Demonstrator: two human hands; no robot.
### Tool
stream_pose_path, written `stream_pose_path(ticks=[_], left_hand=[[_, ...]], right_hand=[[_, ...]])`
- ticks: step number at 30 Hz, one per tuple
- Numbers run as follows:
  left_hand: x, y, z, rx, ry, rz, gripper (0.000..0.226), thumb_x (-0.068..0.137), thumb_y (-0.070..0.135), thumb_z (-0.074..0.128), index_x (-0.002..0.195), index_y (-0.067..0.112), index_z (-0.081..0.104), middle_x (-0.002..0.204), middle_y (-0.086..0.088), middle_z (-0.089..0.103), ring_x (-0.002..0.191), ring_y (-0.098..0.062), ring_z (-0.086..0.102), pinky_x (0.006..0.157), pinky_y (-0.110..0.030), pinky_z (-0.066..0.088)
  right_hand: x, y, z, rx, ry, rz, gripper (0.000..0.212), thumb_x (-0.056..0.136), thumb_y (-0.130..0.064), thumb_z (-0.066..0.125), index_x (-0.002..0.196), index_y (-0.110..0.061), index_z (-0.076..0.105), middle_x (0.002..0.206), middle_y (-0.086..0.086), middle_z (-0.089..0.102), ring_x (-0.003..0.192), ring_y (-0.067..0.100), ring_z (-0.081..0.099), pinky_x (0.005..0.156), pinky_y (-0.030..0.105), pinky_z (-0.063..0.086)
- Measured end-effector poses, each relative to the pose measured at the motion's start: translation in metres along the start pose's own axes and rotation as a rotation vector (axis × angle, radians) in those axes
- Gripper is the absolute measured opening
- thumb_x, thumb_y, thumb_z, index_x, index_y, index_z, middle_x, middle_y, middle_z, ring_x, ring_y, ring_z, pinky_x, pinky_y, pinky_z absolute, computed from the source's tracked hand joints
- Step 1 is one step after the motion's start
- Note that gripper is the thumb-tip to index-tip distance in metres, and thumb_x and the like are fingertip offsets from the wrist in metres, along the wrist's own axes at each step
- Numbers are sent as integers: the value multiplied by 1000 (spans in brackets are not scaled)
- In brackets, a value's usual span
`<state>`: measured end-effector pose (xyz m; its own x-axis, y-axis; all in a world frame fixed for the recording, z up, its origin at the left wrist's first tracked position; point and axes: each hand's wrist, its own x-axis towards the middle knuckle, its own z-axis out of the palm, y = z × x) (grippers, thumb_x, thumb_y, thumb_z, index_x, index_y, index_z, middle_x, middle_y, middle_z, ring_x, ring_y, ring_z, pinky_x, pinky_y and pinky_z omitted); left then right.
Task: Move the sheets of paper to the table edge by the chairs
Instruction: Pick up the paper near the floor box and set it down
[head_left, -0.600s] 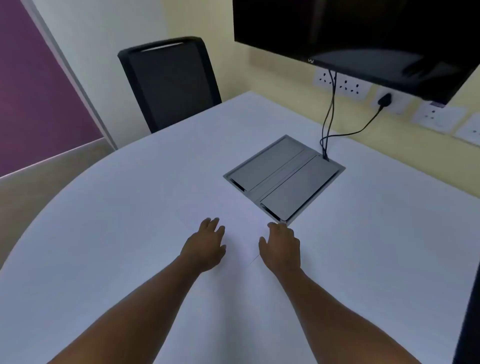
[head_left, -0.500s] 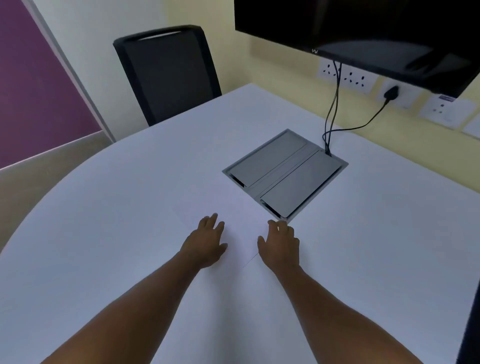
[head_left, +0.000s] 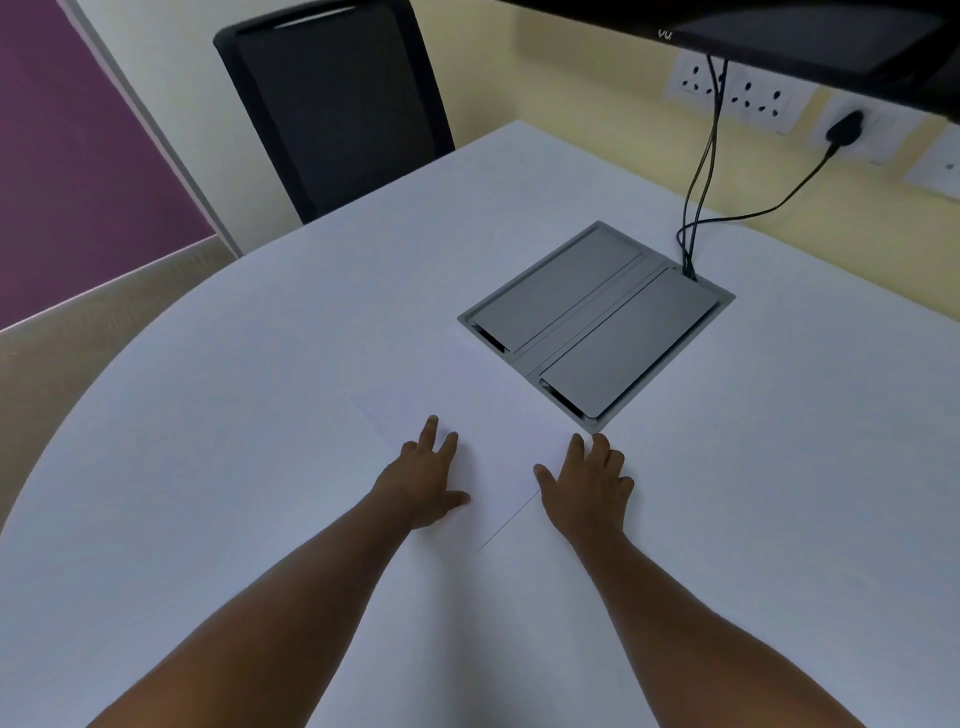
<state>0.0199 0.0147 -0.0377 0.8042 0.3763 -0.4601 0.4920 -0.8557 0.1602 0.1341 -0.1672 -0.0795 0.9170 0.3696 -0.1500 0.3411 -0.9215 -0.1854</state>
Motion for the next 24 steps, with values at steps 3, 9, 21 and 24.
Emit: stream_pose_path(ticks=[3, 9, 21, 24], left_hand=[[0, -3, 6, 33, -31, -3, 85, 88, 45, 61, 153, 19, 13, 163, -8, 1, 140, -34, 26, 103, -47, 44], [0, -3, 6, 85, -39, 11, 71, 88, 43, 61, 147, 19, 29, 158, -9, 18, 136, -34, 28, 97, -46, 49], [0, -3, 10, 66, -17, 12, 70, 88, 43, 59, 147, 19, 30, 156, -9, 20, 133, -34, 30, 97, -44, 49], [2, -5, 12, 48, -9, 22, 69, 88, 43, 59, 146, 19, 30, 156, -8, 21, 133, -34, 30, 98, -45, 48]], right_hand=[[-1, 0, 3, 2, 1, 10, 68, 91, -59, 47, 144, -17, 37, 150, 14, 33, 129, 32, 36, 93, 44, 41], [-6, -6, 3, 118, 19, -12, 56, 91, -52, 55, 137, -21, 47, 149, 13, 35, 129, 31, 36, 95, 44, 40], [-31, -52, -1, 1161, 107, 416, 55, 88, -26, 71, 136, -14, 49, 75, -14, 67, 73, -2, 62, 74, 22, 52], [-34, -54, 5, 1034, -20, 372, 13, 90, -19, 65, 90, -6, 65, 78, -2, 69, 77, 21, 66, 83, 44, 57]])
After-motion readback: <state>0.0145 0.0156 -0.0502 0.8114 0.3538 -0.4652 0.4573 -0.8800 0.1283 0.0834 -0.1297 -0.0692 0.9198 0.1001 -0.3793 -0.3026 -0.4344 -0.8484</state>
